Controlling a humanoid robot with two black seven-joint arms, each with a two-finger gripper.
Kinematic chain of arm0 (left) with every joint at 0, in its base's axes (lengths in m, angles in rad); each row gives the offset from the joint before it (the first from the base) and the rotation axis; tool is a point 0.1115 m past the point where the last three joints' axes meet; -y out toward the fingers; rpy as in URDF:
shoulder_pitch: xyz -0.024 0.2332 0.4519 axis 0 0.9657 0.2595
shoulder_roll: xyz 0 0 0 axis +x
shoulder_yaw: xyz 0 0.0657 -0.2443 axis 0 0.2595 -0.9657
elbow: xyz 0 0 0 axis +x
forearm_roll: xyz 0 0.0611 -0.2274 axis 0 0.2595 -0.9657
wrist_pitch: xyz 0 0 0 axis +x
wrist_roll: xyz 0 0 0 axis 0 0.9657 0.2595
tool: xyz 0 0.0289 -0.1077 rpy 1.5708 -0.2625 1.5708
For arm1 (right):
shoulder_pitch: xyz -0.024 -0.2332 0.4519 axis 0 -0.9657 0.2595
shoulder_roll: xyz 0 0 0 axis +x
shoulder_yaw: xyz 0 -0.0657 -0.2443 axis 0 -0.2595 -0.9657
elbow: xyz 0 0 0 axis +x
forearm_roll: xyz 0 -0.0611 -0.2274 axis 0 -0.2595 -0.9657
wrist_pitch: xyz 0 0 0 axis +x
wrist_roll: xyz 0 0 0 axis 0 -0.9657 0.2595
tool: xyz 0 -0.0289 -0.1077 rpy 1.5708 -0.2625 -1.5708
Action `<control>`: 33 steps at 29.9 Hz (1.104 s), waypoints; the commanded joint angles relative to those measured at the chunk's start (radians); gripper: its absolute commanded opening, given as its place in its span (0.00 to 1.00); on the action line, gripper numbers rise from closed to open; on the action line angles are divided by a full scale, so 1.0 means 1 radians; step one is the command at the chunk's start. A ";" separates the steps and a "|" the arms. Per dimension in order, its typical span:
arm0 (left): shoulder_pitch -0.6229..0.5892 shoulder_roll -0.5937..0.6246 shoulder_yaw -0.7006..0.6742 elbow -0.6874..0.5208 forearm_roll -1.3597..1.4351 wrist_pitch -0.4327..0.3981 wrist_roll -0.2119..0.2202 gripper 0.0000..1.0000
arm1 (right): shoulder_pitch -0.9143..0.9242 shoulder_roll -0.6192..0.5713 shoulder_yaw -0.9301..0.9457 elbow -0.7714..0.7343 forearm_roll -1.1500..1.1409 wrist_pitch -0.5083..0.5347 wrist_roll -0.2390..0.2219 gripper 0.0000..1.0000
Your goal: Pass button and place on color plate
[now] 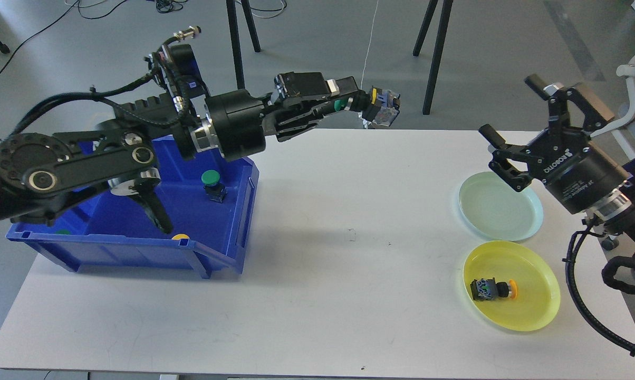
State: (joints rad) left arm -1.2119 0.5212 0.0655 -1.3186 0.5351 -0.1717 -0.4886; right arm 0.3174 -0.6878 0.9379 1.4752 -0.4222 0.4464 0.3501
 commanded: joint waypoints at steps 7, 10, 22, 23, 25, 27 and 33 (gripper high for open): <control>0.071 -0.075 -0.078 0.074 0.000 -0.002 0.000 0.04 | 0.147 0.174 -0.160 -0.081 -0.047 -0.012 0.004 0.95; 0.071 -0.076 -0.076 0.074 0.003 -0.003 0.000 0.04 | 0.161 0.200 -0.160 -0.093 -0.047 -0.012 0.006 0.95; 0.071 -0.079 -0.076 0.074 0.005 -0.005 0.000 0.04 | 0.176 0.208 -0.168 -0.090 -0.038 -0.006 0.044 0.85; 0.071 -0.078 -0.076 0.074 0.006 -0.005 0.000 0.04 | 0.181 0.208 -0.175 -0.088 -0.038 -0.006 0.055 0.80; 0.071 -0.078 -0.076 0.074 0.006 -0.005 0.000 0.04 | 0.189 0.206 -0.189 -0.087 -0.040 -0.005 0.082 0.67; 0.071 -0.079 -0.076 0.074 0.006 -0.005 0.000 0.04 | 0.190 0.205 -0.194 -0.087 -0.049 -0.003 0.112 0.49; 0.071 -0.079 -0.075 0.073 0.008 -0.005 0.000 0.05 | 0.200 0.197 -0.192 -0.088 -0.059 -0.002 0.139 0.12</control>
State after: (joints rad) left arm -1.1424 0.4426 -0.0118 -1.2449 0.5410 -0.1764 -0.4905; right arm 0.5085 -0.4872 0.7438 1.3882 -0.4800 0.4451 0.4802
